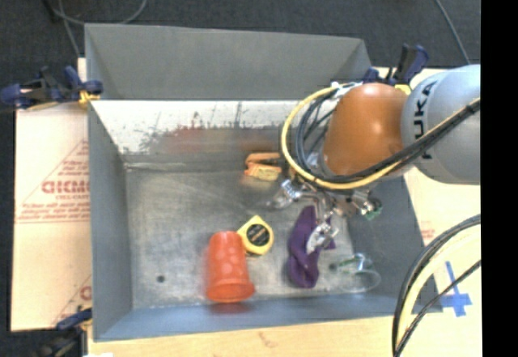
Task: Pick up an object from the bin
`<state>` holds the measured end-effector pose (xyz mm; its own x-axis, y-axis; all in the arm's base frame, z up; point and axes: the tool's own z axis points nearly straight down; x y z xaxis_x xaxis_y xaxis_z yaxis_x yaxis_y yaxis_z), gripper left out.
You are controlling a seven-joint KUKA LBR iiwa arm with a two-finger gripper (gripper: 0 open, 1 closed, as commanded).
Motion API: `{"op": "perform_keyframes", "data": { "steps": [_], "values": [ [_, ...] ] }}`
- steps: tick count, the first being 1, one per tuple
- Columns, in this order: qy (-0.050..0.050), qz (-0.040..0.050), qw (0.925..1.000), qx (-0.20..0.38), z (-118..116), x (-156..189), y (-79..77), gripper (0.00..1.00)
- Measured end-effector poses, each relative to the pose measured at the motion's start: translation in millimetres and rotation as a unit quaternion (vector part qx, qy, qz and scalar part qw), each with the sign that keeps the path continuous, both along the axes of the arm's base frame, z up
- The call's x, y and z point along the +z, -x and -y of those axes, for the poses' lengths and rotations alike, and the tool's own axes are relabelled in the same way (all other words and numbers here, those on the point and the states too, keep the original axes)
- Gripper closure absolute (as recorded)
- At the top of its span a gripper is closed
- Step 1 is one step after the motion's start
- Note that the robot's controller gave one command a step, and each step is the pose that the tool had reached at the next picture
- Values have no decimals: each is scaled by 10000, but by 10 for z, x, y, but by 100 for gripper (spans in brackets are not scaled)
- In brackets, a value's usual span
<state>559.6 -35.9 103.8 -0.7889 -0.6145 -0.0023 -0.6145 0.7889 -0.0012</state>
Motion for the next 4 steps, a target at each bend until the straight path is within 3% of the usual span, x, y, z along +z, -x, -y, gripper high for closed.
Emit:
{"op": "perform_keyframes", "data": {
  "steps": [1, 2, 3, 4],
  "values": [
    [115, 61, 9733, 2292, -178, -214, 735, 100],
    [117, 62, 9732, 2298, -178, -214, 735, 100],
    [-1, -27, 9715, 2368, -258, 147, 841, 100],
    [-3, -22, 9716, 2365, -209, 897, 743, 100]
  ]
}}
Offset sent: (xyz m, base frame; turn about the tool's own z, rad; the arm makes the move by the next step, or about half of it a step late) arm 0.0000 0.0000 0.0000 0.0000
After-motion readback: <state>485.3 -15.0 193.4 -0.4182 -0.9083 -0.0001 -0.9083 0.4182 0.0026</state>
